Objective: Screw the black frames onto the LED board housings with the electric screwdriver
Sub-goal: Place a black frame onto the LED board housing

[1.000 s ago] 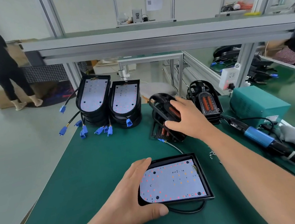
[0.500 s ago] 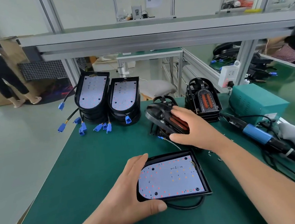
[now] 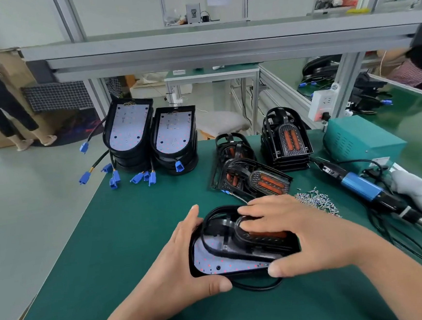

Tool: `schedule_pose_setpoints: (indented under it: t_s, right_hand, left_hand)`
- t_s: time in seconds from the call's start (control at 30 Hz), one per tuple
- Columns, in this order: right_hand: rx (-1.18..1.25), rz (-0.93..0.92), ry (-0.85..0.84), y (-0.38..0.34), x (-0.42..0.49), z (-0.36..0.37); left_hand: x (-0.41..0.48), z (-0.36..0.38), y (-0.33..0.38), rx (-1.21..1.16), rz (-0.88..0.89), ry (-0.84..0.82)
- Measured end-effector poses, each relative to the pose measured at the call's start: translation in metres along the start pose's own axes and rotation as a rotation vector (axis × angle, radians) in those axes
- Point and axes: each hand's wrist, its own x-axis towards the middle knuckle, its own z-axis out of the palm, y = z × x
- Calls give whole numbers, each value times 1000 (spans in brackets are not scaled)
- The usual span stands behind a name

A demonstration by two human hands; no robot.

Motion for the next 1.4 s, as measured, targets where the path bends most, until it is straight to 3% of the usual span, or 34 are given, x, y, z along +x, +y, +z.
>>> schedule_pose_setpoints:
  t_s: [0.23, 0.53, 0.63, 0.73, 0.9, 1.03, 1.1, 1.2, 1.3, 1.4]
  right_hand:
    - [-15, -39, -146, -10, 10, 5]
    - [-59, -45, -191, -6, -1, 25]
    - [94, -35, -134, -1, -6, 26]
    - [301, 26, 43, 1, -12, 20]
    - [304, 296, 438, 21, -36, -2]
    - [-15, 613, 719, 56, -60, -25]
    - [-222, 807, 714, 78, -72, -33]
    - [-351, 1025, 510, 99, -85, -36]
    - [-429, 1088, 357, 104, -87, -31]
    - [-390, 1100, 371, 107, -88, -30]
  left_hand:
    - [2, -2, 3, 56, 99, -39]
    - [2, 1, 6, 81, 142, -64]
    - [1, 4, 6, 126, 140, -84]
    - [0, 4, 6, 162, 129, -75]
    - [1, 3, 10, 177, 215, -55]
    - [16, 5, 29, 239, 248, 60]
    - [31, 9, 45, 251, 276, 65]
    - [67, 19, 75, 300, 317, 12]
    - [113, 37, 104, 423, 325, -132]
    - [155, 65, 123, 608, 322, -263]
